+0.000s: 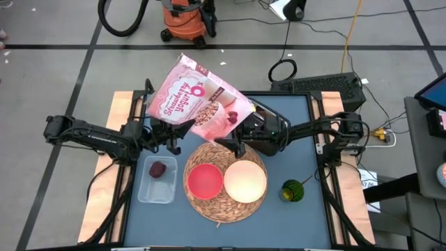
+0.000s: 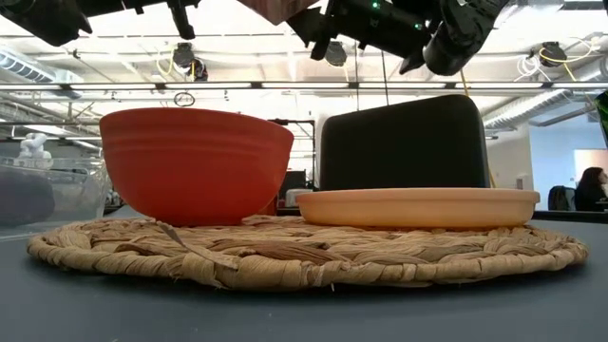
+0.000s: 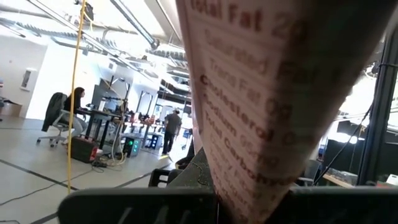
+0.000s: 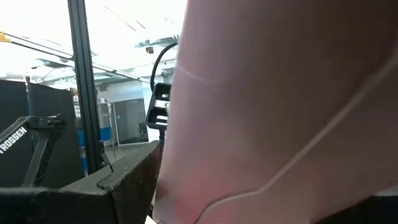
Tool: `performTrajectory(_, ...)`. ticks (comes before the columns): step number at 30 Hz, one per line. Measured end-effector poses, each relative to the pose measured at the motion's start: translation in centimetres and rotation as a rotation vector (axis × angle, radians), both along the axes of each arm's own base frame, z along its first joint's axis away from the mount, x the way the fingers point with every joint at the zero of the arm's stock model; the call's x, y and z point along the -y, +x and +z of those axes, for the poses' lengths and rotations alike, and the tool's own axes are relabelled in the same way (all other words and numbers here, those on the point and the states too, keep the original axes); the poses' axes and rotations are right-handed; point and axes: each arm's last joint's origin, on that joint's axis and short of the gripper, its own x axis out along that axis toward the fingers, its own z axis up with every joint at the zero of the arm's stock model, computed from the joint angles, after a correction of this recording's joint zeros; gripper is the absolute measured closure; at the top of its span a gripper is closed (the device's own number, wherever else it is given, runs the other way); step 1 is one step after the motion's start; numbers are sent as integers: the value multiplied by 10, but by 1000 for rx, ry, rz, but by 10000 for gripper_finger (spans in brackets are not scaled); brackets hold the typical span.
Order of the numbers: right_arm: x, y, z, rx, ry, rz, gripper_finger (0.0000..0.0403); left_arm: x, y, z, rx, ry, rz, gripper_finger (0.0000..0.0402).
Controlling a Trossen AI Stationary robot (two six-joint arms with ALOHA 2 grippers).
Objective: Arrange a breakfast setting
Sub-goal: Pour the cereal from the cereal box into the orange bowl
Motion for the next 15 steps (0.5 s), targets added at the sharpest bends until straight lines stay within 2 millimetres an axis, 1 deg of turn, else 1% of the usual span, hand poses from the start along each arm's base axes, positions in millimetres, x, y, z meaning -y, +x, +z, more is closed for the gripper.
performTrajectory(4,0,0,1,9,0,0,102,0,0,0,-9,15,7,398)
performTrajectory(15,0,0,1,13,1,1,187,0,0,-1,-15,26,10,398)
